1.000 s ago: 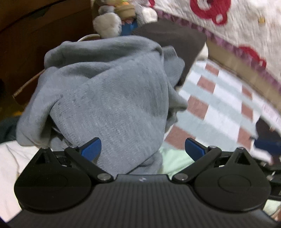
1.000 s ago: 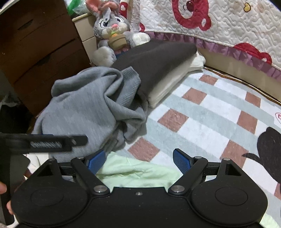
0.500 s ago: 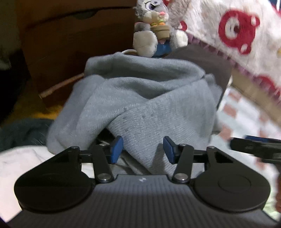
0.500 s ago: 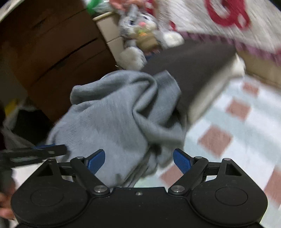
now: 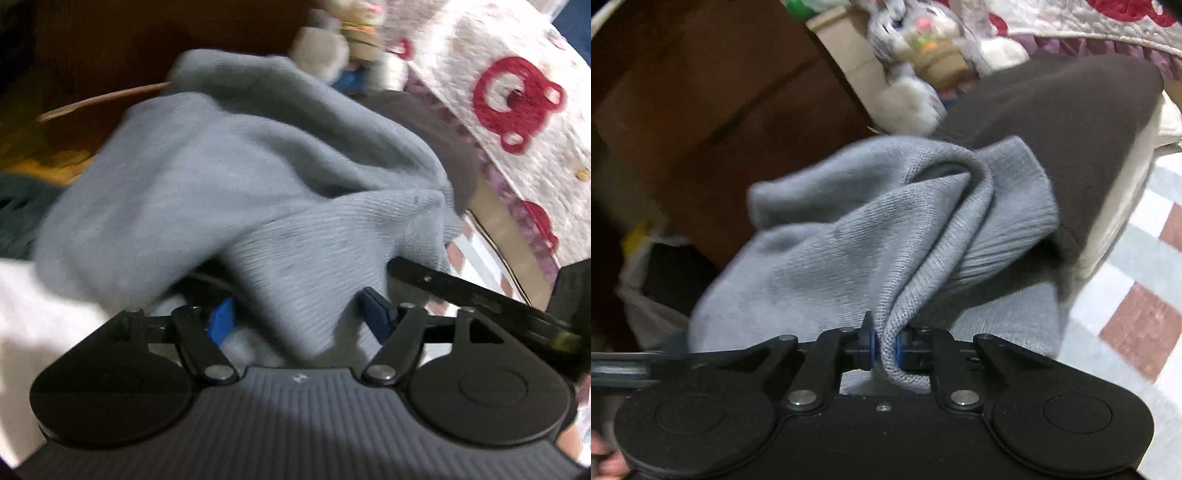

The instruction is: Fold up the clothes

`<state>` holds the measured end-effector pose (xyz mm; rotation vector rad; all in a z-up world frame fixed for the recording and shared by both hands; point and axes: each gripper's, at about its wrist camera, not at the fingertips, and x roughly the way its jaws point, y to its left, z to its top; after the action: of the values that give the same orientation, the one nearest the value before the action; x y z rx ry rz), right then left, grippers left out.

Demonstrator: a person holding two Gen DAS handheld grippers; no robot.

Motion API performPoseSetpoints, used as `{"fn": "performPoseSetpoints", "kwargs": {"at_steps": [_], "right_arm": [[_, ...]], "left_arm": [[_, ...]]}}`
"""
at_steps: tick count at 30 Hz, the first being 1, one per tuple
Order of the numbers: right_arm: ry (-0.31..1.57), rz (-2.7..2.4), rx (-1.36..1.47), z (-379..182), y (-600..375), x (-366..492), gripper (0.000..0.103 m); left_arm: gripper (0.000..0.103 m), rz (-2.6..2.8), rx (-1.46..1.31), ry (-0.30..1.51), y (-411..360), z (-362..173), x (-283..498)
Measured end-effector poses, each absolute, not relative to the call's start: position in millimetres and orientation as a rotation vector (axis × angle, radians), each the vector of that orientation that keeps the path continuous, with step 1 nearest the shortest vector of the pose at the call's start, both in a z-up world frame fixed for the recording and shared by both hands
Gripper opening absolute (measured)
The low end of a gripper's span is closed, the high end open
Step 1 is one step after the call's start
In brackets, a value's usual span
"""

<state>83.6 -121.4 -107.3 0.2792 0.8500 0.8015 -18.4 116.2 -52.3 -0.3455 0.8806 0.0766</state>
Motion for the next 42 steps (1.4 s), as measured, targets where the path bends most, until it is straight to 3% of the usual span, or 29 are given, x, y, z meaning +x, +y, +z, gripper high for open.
{"fn": "performPoseSetpoints", "kwargs": {"at_steps": [1,5,12,18,31,42], "right_arm": [[0.835,0.814,0.314,-104,-127,76,0.012],[0.778,0.877,0.473,-85,-163,45,0.012],[0.671,0.934,0.506,-47,-212,-4,0.012],[0.605,0.883,0.542,-21,-246,-25,0.012],[0.547,0.976,0.621,6,-264,-43,0.012],[0.375,0.946,0.651,72,-312,-75,0.012]], "left_arm": [[0.033,0.066,-0.293,0.871,108,-52,-17],[0.023,0.022,-0.082,0.827,75,-49,-11],[0.020,-0.171,-0.197,0.711,60,-3,-23],[0.020,-0.317,-0.438,0.731,69,8,-14],[0.018,-0.474,-0.415,0.680,46,42,-28],[0.017,-0.760,-0.346,0.639,-2,108,-15]]}}
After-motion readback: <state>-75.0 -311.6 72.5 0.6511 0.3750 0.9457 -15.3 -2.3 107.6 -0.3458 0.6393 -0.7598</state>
